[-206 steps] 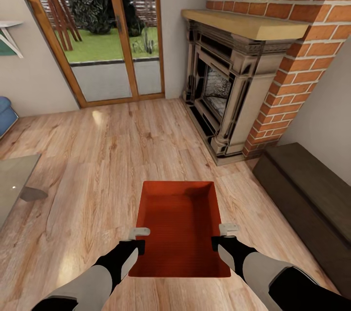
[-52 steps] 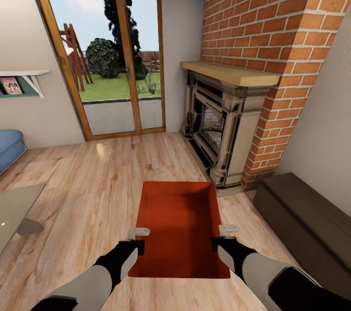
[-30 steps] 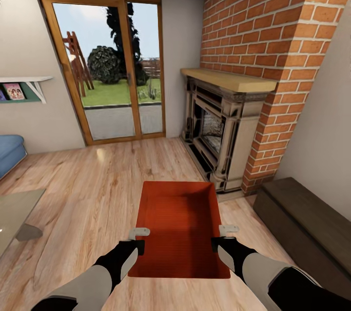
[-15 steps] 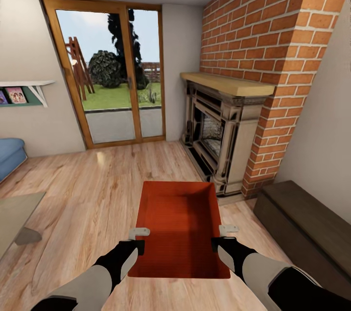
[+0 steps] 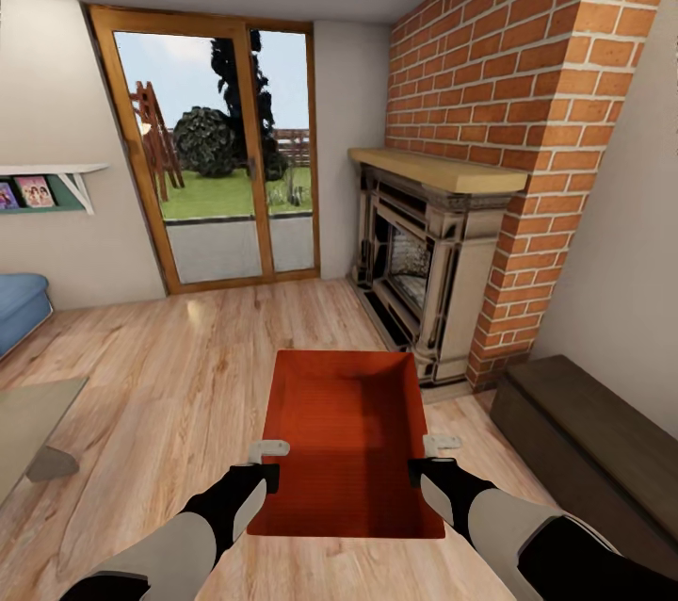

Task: Move the two storage containers from the living room to the garage. In the garage, place one container on the floor and stack the other container on top of it (either order is fine).

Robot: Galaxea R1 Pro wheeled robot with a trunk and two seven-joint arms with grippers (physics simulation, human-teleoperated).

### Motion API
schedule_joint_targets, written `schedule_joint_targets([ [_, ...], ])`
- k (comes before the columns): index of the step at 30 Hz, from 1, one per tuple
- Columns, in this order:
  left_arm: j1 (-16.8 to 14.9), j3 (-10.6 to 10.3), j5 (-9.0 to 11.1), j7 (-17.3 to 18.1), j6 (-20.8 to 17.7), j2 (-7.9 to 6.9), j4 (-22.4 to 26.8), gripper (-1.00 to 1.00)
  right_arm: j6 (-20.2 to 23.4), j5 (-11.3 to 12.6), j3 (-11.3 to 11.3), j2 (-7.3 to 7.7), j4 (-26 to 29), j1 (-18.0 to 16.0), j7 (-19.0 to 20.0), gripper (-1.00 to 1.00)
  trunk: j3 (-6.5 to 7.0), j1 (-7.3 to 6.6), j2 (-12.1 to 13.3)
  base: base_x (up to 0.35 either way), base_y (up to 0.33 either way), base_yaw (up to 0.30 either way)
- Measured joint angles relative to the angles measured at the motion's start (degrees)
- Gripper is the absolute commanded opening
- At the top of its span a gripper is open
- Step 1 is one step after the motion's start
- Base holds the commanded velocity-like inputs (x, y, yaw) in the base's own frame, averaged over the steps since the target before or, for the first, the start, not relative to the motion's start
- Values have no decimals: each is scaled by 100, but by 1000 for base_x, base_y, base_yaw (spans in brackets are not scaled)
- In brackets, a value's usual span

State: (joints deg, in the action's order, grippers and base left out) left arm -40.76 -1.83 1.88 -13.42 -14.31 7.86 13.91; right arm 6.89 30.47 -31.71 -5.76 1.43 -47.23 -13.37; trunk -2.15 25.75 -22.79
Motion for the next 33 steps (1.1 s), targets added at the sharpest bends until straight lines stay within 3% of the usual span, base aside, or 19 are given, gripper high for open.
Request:
schedule_joint_targets([
  [33,-4,0,0,0,-2,0,-1,-100,2,0,-1,0,0,-4,-1,-100,286,2,-9,0,0,0],
])
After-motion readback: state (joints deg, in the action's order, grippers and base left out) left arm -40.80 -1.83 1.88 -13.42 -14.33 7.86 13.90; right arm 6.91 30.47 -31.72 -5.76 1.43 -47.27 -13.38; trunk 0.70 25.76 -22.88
